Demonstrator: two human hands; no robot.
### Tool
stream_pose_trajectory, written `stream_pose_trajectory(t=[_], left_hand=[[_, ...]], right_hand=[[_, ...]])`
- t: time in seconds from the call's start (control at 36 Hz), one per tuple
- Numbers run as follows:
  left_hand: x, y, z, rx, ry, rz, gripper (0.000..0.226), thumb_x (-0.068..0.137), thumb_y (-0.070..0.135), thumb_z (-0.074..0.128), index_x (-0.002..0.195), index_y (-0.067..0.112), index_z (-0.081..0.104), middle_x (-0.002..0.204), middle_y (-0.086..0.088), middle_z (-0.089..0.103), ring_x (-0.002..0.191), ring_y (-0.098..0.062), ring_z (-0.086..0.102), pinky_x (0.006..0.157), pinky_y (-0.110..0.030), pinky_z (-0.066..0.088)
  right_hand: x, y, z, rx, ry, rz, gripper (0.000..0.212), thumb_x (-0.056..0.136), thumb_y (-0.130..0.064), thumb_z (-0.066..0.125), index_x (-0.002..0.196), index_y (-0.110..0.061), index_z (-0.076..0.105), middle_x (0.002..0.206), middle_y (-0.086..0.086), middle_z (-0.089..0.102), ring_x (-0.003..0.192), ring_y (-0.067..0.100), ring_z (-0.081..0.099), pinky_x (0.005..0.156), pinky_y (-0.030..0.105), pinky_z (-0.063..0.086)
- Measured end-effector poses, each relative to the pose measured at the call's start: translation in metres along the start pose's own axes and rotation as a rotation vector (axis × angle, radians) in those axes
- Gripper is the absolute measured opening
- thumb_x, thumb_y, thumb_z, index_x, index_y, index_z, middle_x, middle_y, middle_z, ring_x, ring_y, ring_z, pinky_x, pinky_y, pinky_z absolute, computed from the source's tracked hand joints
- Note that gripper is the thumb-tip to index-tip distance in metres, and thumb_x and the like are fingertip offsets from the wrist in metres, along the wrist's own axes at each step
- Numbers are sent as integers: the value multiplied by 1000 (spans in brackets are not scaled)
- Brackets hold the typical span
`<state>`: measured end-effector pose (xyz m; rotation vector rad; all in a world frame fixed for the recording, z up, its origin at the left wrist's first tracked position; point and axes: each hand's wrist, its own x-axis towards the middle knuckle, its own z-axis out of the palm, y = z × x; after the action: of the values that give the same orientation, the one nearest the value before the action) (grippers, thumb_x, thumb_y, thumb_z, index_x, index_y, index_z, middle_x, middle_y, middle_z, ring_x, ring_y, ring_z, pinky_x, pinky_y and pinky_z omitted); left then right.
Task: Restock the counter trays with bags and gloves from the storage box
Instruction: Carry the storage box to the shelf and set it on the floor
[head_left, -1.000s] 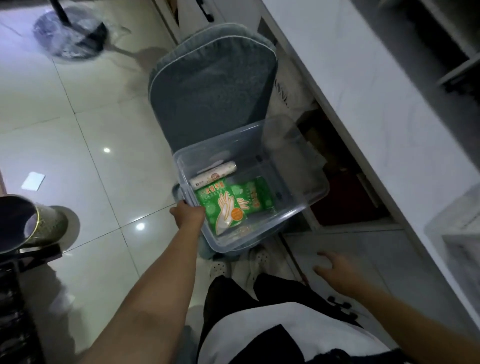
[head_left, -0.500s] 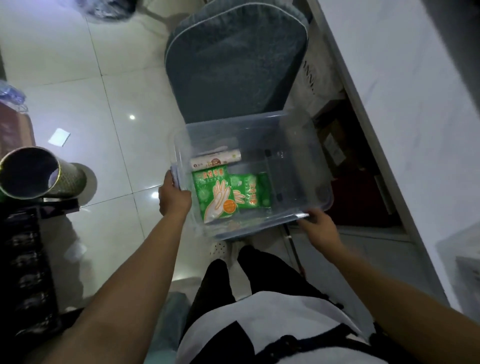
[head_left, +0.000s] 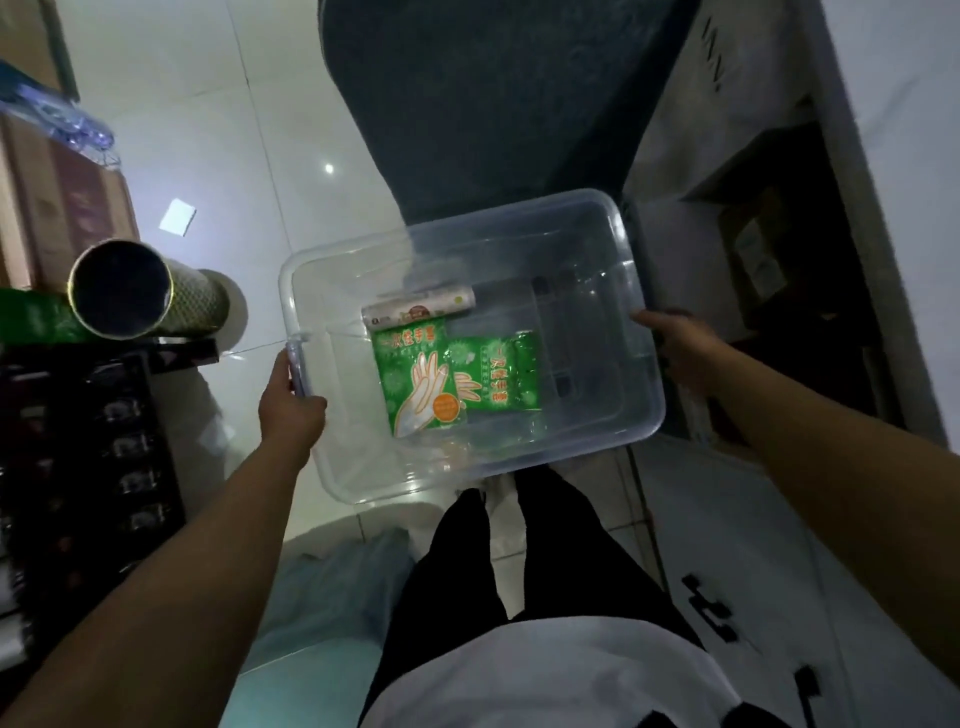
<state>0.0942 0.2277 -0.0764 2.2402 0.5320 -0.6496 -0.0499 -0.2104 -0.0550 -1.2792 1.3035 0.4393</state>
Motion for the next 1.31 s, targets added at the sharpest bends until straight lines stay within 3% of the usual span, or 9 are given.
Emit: stream_pose_trajectory(t=[0.19, 0.31, 0.44, 0.53, 0.61, 0.75, 0.92, 1.11, 1.31], left_hand=[[1, 0, 2, 22, 10, -28, 84, 82, -9, 57, 148, 37, 34, 117, -1, 54, 91, -21, 55, 52, -15, 38], [0, 0, 4, 39, 31, -36, 84, 81, -10, 57, 148, 34, 35, 129, -9, 57, 100, -22, 53, 71, -27, 46], [1, 2, 7, 57, 57, -42, 84, 79, -10, 58, 147, 35, 38, 125, -12, 60, 96, -24, 55, 63, -23, 43], [1, 1, 7, 44, 56, -53, 84, 78, -10, 59, 145, 37, 39, 122, -11, 61, 92, -26, 57, 53, -19, 40], [2, 3, 7, -9, 51, -68, 84, 78, -12, 57, 143, 37, 40, 120, -13, 60, 98, -31, 59, 59, -26, 46], [4, 10, 3, -68, -4, -134, 79, 77, -9, 60, 139, 38, 45, 110, -9, 60, 90, -26, 59, 62, -29, 47], [6, 33, -10, -227, -139, -357, 40, 86, 31, 61, 125, 29, 57, 109, -6, 58, 86, -25, 59, 74, -42, 51], [-3, 52, -24, -164, -234, -337, 33, 84, 16, 59, 117, 16, 62, 102, -9, 62, 89, -29, 64, 67, -40, 53], [-4, 65, -12, -48, -496, -281, 42, 90, 50, 62, 115, 16, 59, 106, -11, 62, 94, -32, 62, 76, -45, 56]], right_hand=[[42, -13, 1, -138, 8, 2, 87, 56, -36, 87, 131, -3, 56, 125, 18, 64, 111, 36, 64, 99, 50, 51], [48, -19, 4, -96, 34, -14, 72, 65, -23, 86, 127, -3, 55, 117, 21, 67, 97, 36, 69, 80, 47, 60], [40, -32, -11, -145, -189, 135, 48, 78, -36, 74, 120, -14, 66, 117, 7, 70, 109, 26, 65, 97, 42, 51], [36, -42, -25, -8, -180, 128, 35, 83, -54, 62, 87, -20, 72, 73, -2, 73, 71, 18, 69, 64, 30, 54], [37, -43, -33, 68, -199, 97, 53, 84, -64, 52, 52, -24, 66, 50, -10, 58, 38, 5, 54, 44, 24, 39], [42, -38, -20, 49, -262, 26, 45, 86, -62, 52, 85, -23, 75, 71, -7, 73, 72, 13, 68, 69, 30, 49], [32, -40, -10, 67, -213, -24, 53, 83, -64, 52, 96, -21, 79, 99, 8, 77, 95, 28, 72, 85, 39, 56], [-12, 5, -31, 183, -53, 60, 65, 72, -66, 63, 112, -15, 73, 100, 7, 76, 82, 24, 72, 60, 25, 52], [-65, 99, -34, 370, 283, 150, 52, 83, -52, 67, 118, -14, 65, 104, 7, 68, 84, 24, 63, 68, 31, 50]])
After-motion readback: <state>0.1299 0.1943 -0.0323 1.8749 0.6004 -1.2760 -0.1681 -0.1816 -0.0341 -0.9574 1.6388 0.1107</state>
